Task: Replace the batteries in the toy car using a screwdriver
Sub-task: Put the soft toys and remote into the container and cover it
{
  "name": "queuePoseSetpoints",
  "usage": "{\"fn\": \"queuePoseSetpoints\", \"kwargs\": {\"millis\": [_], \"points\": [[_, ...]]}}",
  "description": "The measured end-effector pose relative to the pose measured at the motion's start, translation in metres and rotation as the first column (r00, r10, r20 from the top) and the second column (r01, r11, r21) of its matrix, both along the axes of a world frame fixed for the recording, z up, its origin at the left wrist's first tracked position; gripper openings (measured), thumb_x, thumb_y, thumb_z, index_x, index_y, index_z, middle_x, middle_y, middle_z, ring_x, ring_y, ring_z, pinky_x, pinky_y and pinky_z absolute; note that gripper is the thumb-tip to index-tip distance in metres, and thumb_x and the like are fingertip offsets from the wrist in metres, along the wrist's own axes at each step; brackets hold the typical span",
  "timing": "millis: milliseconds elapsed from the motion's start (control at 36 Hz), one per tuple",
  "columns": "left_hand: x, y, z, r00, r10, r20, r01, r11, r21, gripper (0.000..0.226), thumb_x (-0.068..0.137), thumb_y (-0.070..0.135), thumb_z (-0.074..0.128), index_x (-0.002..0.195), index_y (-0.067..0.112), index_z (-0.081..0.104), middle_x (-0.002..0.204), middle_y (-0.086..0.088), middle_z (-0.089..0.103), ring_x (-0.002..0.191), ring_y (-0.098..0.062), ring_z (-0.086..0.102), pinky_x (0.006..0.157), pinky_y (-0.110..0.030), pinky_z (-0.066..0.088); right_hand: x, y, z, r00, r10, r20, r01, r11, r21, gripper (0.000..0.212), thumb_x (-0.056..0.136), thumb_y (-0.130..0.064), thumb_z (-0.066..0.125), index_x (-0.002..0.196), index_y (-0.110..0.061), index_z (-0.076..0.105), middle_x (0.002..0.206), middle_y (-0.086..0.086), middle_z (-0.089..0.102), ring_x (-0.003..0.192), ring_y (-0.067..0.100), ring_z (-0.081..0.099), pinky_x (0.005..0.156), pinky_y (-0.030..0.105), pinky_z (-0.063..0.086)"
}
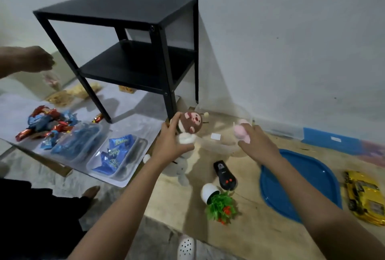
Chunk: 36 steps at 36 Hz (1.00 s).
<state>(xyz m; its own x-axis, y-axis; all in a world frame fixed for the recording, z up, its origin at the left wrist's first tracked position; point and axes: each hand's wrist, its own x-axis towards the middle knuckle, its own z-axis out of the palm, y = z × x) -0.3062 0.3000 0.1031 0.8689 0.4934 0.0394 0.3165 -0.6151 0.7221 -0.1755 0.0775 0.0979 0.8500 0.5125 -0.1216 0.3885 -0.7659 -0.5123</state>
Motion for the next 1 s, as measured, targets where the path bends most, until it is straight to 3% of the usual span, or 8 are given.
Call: {"fn": "queuePoseSetpoints", "kwargs": {"millis": [139, 389, 528, 667, 750, 833, 889, 1000], "points": [[0.062, -0.011, 0.016, 0.989, -0.058, 0.137, 0.083, 0.98, -0.183, 0.094, 0.064, 0.024, 0.08, 0.141, 0.036, 0.027, 0.126, -0.001, 0.039, 0.106, -0.014, 0.048, 0.088, -0.029, 0.044, 0.012, 0.022, 0.001, 0.997, 0.039, -0.06, -0.033, 0.994, 0.107, 0.059, 0.087, -0.025, 0.055, 0.14, -0.03, 0.03, 0.139, 0.008, 0.029, 0.119, 0.032, 0.043, 0.099, 0.04, 0.041], [0.161, -0.012, 0.0, 0.987, 0.14, 0.073, -0.092, 0.886, -0.453, 0.1, 0.074, 0.02, 0.076, 0.15, 0.027, 0.01, 0.122, -0.008, 0.049, 0.117, -0.029, 0.051, 0.093, -0.028, 0.038, 0.038, 0.045, 0.001, 0.98, -0.131, -0.152, 0.145, 0.986, 0.086, 0.058, 0.09, -0.036, 0.051, 0.14, -0.032, 0.023, 0.131, 0.004, 0.036, 0.106, 0.024, 0.048, 0.078, 0.03, 0.039], [0.182, -0.01, -0.044, 0.988, 0.109, -0.112, -0.143, 0.917, -0.373, 0.099, 0.073, 0.025, 0.075, 0.149, 0.031, 0.011, 0.139, -0.014, 0.044, 0.116, -0.031, 0.052, 0.084, -0.024, 0.039, 0.039, 0.059, -0.014, 0.976, -0.157, -0.154, 0.165, 0.985, 0.043, 0.058, 0.092, -0.034, 0.048, 0.143, -0.03, 0.02, 0.135, 0.003, 0.036, 0.099, 0.013, 0.039, 0.074, 0.025, 0.031], [0.196, -0.004, -0.079, 0.953, 0.031, -0.302, -0.129, 0.941, -0.312, 0.086, 0.078, 0.041, 0.066, 0.145, 0.042, 0.012, 0.145, -0.02, 0.029, 0.118, -0.036, 0.05, 0.09, -0.036, 0.046, 0.038, 0.076, -0.031, 0.987, -0.131, -0.089, 0.115, 0.98, -0.163, 0.06, 0.091, -0.046, 0.043, 0.143, -0.034, 0.015, 0.138, 0.003, 0.034, 0.119, 0.026, 0.043, 0.077, 0.031, 0.031], [0.2, 0.002, -0.091, 0.914, -0.14, -0.381, 0.029, 0.958, -0.284, 0.083, 0.084, 0.029, 0.063, 0.149, 0.03, 0.01, 0.151, -0.014, 0.027, 0.132, -0.034, 0.037, 0.104, -0.041, 0.039, 0.039, 0.085, -0.039, 0.996, -0.078, -0.045, 0.057, 0.937, -0.344, 0.062, 0.093, -0.05, 0.034, 0.146, -0.031, 0.008, 0.145, 0.004, 0.029, 0.127, 0.028, 0.035, 0.094, 0.04, 0.033], [0.199, 0.003, -0.097, 0.864, -0.163, -0.476, 0.101, 0.983, -0.154, 0.087, 0.084, 0.043, 0.059, 0.15, 0.026, 0.005, 0.154, -0.011, 0.02, 0.136, -0.034, 0.031, 0.109, -0.041, 0.033, 0.041, 0.087, -0.06, 0.995, -0.06, -0.084, 0.015, 0.891, -0.455, 0.062, 0.095, -0.048, 0.027, 0.147, -0.022, 0.008, 0.155, 0.008, 0.015, 0.141, 0.029, 0.014, 0.115, 0.046, 0.013], [0.202, 0.002, -0.095, 0.849, -0.135, -0.51, 0.178, 0.983, 0.036, 0.08, 0.089, 0.047, 0.049, 0.15, 0.024, 0.002, 0.156, -0.013, 0.005, 0.141, -0.033, 0.017, 0.113, -0.042, 0.023, 0.041, 0.087, -0.071, 0.993, -0.039, -0.112, -0.018, 0.885, -0.464, 0.06, 0.097, -0.044, 0.025, 0.148, -0.017, 0.007, 0.157, 0.009, 0.008, 0.144, 0.027, 0.005, 0.117, 0.046, 0.002], [0.206, 0.016, -0.094, 0.779, -0.296, -0.552, 0.485, 0.843, 0.233, 0.07, 0.095, 0.045, 0.032, 0.15, 0.018, -0.002, 0.157, -0.013, -0.013, 0.145, -0.033, -0.003, 0.116, -0.044, 0.009, 0.045, 0.082, -0.073, 0.982, 0.008, -0.188, -0.09, 0.896, -0.434, 0.06, 0.099, -0.039, 0.025, 0.149, -0.016, 0.001, 0.158, 0.009, 0.002, 0.145, 0.025, 0.003, 0.117, 0.038, 0.006]]}}
